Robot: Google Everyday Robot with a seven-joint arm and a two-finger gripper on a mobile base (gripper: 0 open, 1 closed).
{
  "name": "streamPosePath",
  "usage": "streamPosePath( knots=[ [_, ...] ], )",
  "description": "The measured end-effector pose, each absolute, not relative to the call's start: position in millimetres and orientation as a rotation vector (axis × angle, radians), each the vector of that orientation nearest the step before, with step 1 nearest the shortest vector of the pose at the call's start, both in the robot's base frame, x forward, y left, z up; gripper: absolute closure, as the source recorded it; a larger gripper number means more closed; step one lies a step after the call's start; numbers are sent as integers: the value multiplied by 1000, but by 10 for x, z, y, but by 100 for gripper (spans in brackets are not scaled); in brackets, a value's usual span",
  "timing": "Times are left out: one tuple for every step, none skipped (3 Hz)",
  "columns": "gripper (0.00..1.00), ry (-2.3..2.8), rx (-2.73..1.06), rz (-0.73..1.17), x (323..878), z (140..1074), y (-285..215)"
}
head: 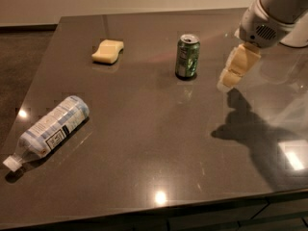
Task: Knock green can over
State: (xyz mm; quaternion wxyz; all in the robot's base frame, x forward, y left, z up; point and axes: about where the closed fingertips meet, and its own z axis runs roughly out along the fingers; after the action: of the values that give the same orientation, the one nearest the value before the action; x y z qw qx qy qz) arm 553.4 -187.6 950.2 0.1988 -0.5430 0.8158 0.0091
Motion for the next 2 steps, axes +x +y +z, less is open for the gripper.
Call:
streamPosePath(
  knots=[
    [0,2275,-1446,95,5903,9427,-1774],
    [0,2258,-1369,169,6228,9354,-1679]
  ],
)
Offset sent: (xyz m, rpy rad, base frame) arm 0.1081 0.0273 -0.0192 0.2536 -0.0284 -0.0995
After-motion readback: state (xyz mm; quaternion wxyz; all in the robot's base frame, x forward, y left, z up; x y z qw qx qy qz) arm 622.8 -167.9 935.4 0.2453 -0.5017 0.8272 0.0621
